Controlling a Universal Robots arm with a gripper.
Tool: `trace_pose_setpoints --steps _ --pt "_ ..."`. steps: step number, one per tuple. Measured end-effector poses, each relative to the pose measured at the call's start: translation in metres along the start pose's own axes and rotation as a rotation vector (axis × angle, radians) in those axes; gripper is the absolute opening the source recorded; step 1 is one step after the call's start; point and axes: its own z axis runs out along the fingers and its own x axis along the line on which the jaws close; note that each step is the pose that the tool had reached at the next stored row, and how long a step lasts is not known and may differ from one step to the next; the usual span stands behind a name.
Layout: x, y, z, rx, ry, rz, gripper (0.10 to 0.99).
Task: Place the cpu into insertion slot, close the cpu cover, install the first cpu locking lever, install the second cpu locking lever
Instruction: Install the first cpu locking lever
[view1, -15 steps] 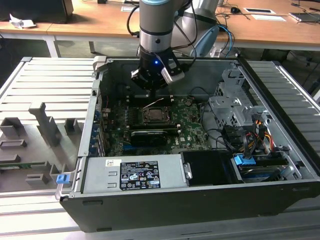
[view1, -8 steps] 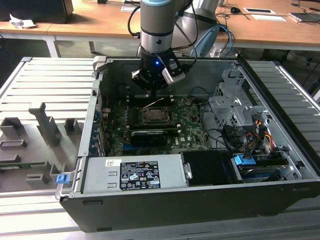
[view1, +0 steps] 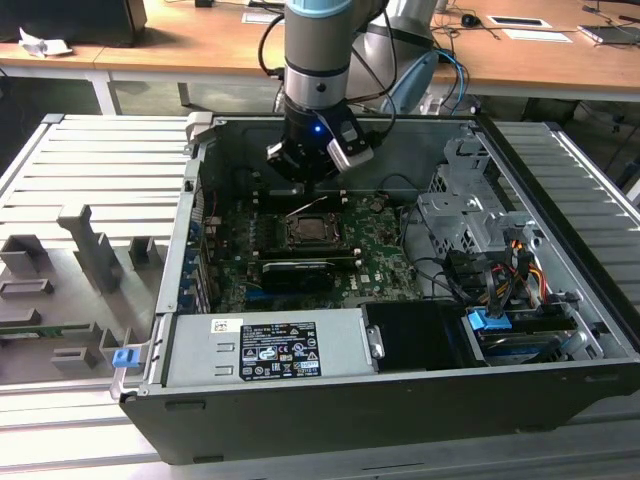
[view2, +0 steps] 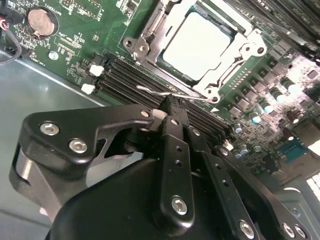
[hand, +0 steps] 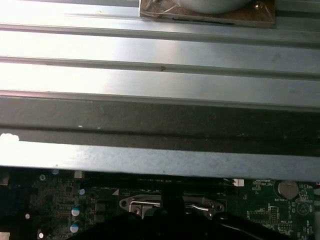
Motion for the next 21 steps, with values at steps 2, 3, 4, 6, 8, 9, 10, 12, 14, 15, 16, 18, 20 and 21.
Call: trace_pose_setpoints --steps 2,3,4,6,8,9,10,12,14,15,16,18,20,21 --pt "-0.0029 0.0003 0.002 0.0 0.0001 0.0 0.106" --pt "-0.0044 0.0004 0.0033 0.0 0.0 0.0 0.106" --pt "-0.005 0.0005 0.0046 0.0 0.0 0.0 0.106" --pt "-0.0056 0.0006 0.0077 0.0 0.0001 0.0 0.106" --pt "-0.006 0.0006 0.0092 0.0 0.0 0.0 0.106" --pt "-0.0061 0.0006 0.0095 0.0 0.0 0.0 0.106" --pt "-0.0061 0.0006 0.0099 0.0 0.0001 0.0 0.106" --pt "-0.0063 0.0005 0.0105 0.0 0.0001 0.0 0.106" --pt "-0.0067 0.0004 0.0109 0.0 0.0001 0.0 0.106" --pt "-0.007 0.0004 0.0112 0.0 0.0001 0.0 0.106" --pt "-0.0073 0.0003 0.0117 0.0 0.0001 0.0 0.106" --pt "-0.0082 0.0002 0.0124 0.0 0.0001 0.0 0.106" --pt "-0.0091 0.0001 0.013 0.0 0.0001 0.0 0.106" --pt "-0.0097 0.0001 0.0133 0.0 0.0 0.0 0.106"
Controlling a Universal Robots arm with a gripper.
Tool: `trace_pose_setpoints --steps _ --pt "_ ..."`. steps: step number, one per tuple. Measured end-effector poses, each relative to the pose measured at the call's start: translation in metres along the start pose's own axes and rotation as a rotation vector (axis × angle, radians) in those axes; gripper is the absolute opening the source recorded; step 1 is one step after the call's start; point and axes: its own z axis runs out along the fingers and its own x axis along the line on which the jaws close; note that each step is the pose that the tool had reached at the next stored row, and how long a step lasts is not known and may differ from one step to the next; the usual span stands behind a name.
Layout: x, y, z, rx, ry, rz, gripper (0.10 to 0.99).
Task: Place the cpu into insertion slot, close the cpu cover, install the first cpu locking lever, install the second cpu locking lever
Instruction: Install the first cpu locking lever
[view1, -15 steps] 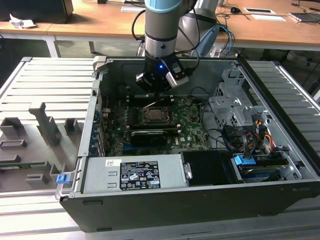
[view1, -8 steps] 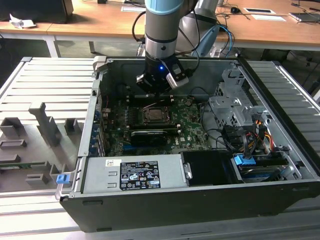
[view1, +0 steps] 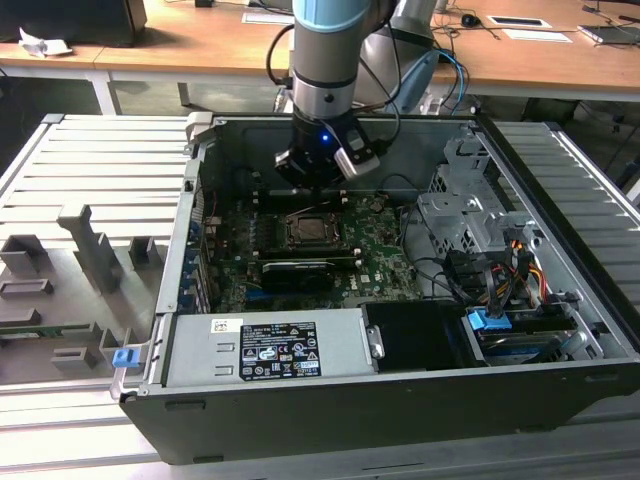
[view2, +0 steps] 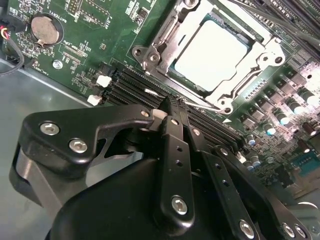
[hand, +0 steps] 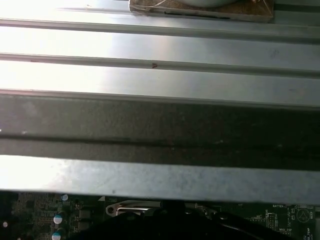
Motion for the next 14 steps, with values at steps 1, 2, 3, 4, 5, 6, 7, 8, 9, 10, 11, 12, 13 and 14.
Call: trace_pose_setpoints --steps 1,2,3,4,5,6,7,8,9,10,11,12,13,14 --pt "-0.0007 -0.0001 0.0002 0.0 0.0 0.0 0.106" --pt "-0.0014 -0.0001 0.0006 0.0 0.0 0.0 0.106" --pt "-0.0025 -0.0002 0.0013 0.0 0.0 0.0 0.106" --pt "-0.0031 -0.0003 0.0021 0.0 0.0 0.0 0.106" --pt "-0.0031 -0.0003 0.0026 0.0 0.0 0.0 0.106" --pt "-0.0031 -0.0003 0.0039 -0.001 -0.0001 0.0 0.106" --pt "-0.0033 -0.0003 0.0059 -0.001 -0.0001 0.0 0.106" --pt "-0.0037 -0.0004 0.0066 -0.001 0.0 0.0 0.106" --pt "-0.004 -0.0004 0.0071 -0.001 0.0 0.0 0.106" --pt "-0.0045 -0.0005 0.0077 -0.001 -0.0001 0.0 0.106" --pt "-0.0049 -0.0005 0.0081 -0.001 0.0 0.0 0.106" --pt "-0.0057 -0.0005 0.0088 -0.001 0.0 0.0 0.106" --pt "-0.0065 -0.0006 0.0095 -0.002 0.0 0.0 0.106" --pt "-0.007 -0.0006 0.01 -0.002 -0.0001 0.0 0.106"
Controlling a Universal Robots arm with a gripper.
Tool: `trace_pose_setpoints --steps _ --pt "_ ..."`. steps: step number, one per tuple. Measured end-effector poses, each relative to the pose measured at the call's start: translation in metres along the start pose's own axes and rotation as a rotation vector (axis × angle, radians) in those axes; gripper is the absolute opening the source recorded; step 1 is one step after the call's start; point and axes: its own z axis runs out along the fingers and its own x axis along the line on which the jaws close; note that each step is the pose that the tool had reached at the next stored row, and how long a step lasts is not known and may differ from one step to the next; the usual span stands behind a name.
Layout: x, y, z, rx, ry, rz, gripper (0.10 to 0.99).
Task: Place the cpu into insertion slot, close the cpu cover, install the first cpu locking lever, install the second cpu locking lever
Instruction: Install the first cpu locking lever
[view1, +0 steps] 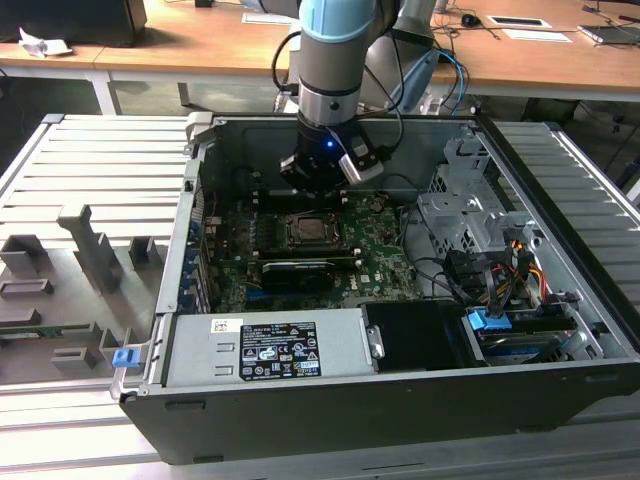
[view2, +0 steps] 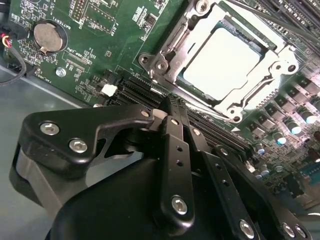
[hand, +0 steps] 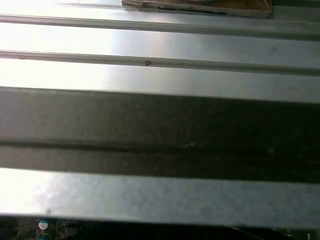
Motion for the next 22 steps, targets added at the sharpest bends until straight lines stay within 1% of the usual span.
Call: trace_pose_setpoints --steps 4,9,12,17,19,22 --pt "-0.0017 -0.0002 0.0058 0.0 0.0001 0.0 0.106" --pt "-0.0024 -0.0003 0.0074 0.0 -0.0002 0.0 0.106" --pt "-0.0024 -0.0004 0.0075 0.001 0.0 0.0 0.106" --pt "-0.0025 -0.0001 0.0043 0.001 0.0001 0.0 0.106" --pt "-0.0025 0.0 0.0042 0.001 0.0 0.0 0.106" --pt "-0.0028 -0.0001 0.0049 0.005 0.0003 0.0 0.106"
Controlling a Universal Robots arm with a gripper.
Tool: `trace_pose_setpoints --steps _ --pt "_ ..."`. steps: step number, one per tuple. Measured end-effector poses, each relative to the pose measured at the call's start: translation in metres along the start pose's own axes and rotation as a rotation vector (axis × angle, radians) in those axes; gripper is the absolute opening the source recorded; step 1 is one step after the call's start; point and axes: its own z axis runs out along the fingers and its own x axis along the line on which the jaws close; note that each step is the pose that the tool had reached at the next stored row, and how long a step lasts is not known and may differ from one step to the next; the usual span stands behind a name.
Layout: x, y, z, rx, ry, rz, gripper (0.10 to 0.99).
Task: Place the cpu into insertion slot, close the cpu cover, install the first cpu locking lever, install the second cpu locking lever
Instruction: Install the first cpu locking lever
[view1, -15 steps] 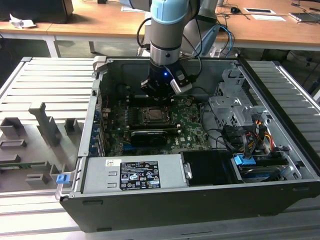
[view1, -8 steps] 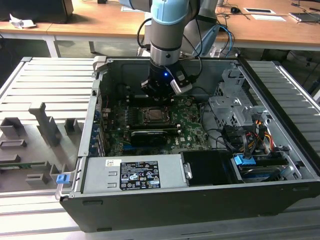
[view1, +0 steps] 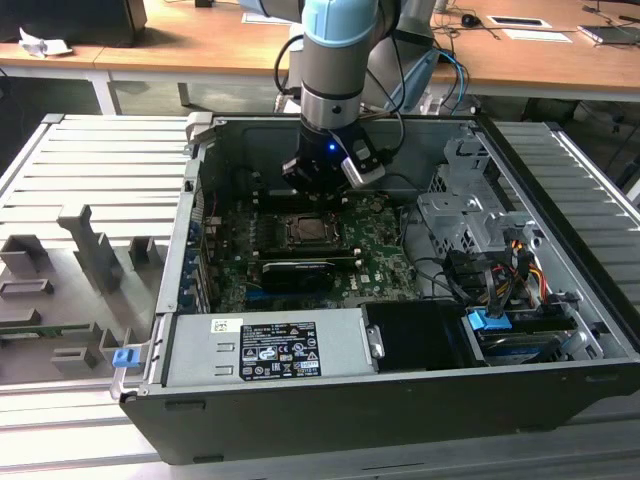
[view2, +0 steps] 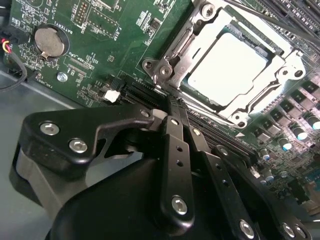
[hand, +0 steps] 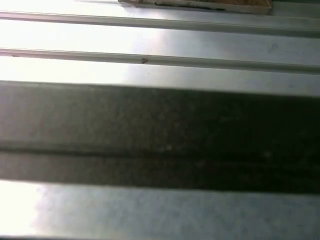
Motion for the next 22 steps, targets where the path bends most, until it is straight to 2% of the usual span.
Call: trace_pose_setpoints --steps 4,11,12,15,22 --pt "-0.0005 -0.0003 0.0018 0.007 0.0006 0.0 0.106" --pt "-0.0008 -0.0004 0.0038 0.009 0.0006 0.0 0.106" --pt "-0.0009 -0.0003 0.0027 0.009 0.0004 0.0 0.106" --pt "-0.001 0.0006 -0.007 0.009 0.0005 0.0 0.106" --pt "-0.001 -0.0032 -0.0076 0.009 0.0004 0.0 0.106"
